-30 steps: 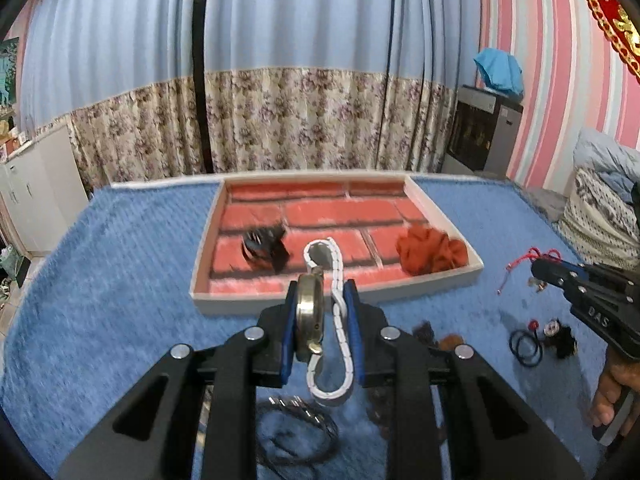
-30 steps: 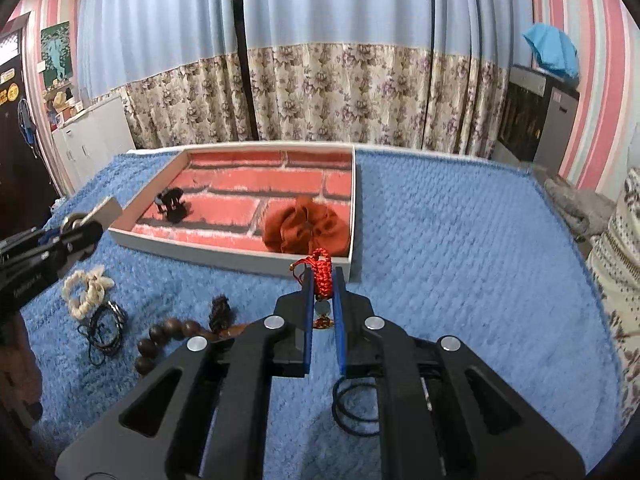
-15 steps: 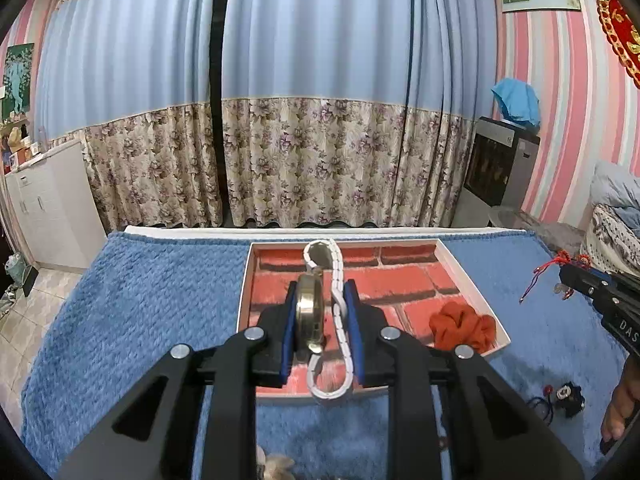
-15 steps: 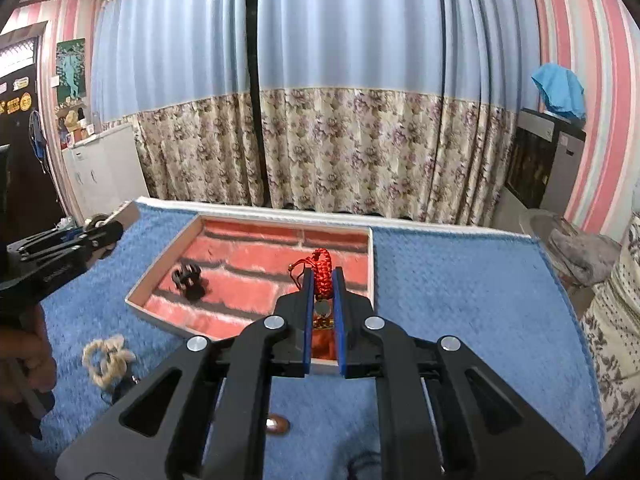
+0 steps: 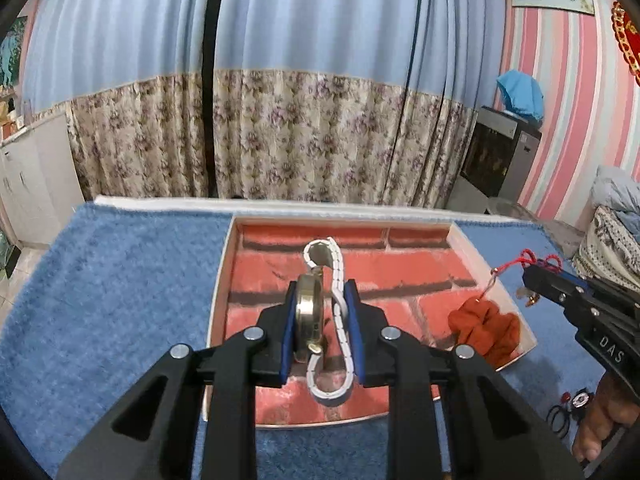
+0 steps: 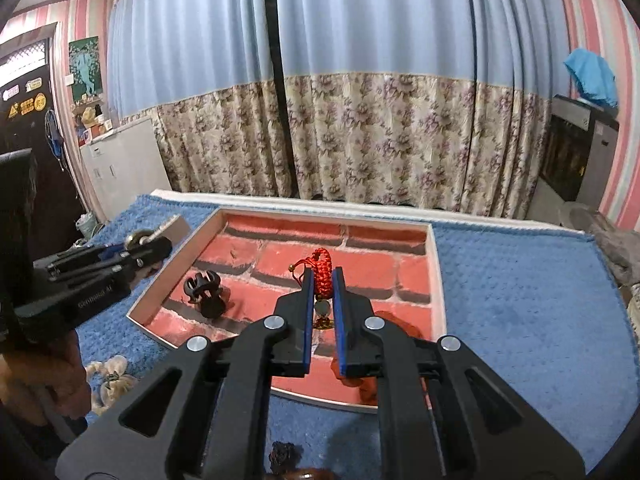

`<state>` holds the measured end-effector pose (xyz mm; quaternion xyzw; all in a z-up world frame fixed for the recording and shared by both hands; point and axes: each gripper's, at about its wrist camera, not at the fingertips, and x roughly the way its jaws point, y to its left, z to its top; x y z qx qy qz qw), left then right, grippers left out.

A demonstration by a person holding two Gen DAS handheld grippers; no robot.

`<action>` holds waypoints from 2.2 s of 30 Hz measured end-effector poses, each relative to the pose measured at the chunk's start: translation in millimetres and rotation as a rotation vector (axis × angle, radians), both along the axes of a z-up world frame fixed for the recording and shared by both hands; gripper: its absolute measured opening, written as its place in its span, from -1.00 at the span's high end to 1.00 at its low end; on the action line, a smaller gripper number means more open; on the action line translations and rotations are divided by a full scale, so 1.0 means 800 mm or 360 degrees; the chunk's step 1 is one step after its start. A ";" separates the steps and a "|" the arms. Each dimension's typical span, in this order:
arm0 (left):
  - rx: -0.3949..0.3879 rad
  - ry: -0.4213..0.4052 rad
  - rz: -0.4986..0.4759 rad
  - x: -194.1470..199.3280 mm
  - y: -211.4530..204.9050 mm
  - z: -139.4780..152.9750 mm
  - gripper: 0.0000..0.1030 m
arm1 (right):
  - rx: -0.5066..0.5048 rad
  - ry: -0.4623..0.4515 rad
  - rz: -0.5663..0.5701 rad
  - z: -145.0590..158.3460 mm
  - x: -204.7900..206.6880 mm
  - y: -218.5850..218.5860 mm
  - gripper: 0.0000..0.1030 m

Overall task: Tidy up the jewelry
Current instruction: 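Carry the watch and red charm into the tray and lower them down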

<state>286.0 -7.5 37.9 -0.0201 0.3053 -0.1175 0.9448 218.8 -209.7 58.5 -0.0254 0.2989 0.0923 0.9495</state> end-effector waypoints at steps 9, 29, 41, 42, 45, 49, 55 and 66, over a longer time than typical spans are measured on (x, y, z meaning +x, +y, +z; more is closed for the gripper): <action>0.0027 0.0078 -0.0200 0.002 -0.047 -0.041 0.55 | 0.0011 0.0094 -0.0016 -0.047 0.025 -0.006 0.81; 0.0179 0.0259 -0.0104 0.031 -0.069 -0.084 0.37 | -0.0078 0.0222 -0.0071 -0.093 0.044 -0.019 0.80; 0.0155 0.0279 -0.0097 0.031 -0.062 -0.089 0.04 | -0.0080 0.0195 -0.0087 -0.092 0.040 -0.025 0.44; 0.0143 0.0279 -0.0102 0.030 -0.061 -0.088 0.02 | -0.0075 0.0192 -0.0087 -0.090 0.039 -0.027 0.43; 0.0142 0.0280 -0.0108 0.027 -0.059 -0.087 -0.14 | -0.0069 0.0169 -0.0092 -0.081 0.035 -0.031 0.20; 0.0136 0.0296 -0.0101 0.026 -0.055 -0.087 -0.19 | -0.0061 0.0129 -0.0116 -0.066 0.029 -0.039 0.14; 0.0139 0.0296 -0.0116 0.018 -0.051 -0.080 -0.27 | -0.0059 0.0099 -0.0128 -0.047 0.016 -0.047 0.13; 0.0267 0.0223 -0.0099 0.011 -0.059 -0.069 -0.33 | -0.0037 0.0061 -0.0162 -0.024 -0.030 -0.071 0.13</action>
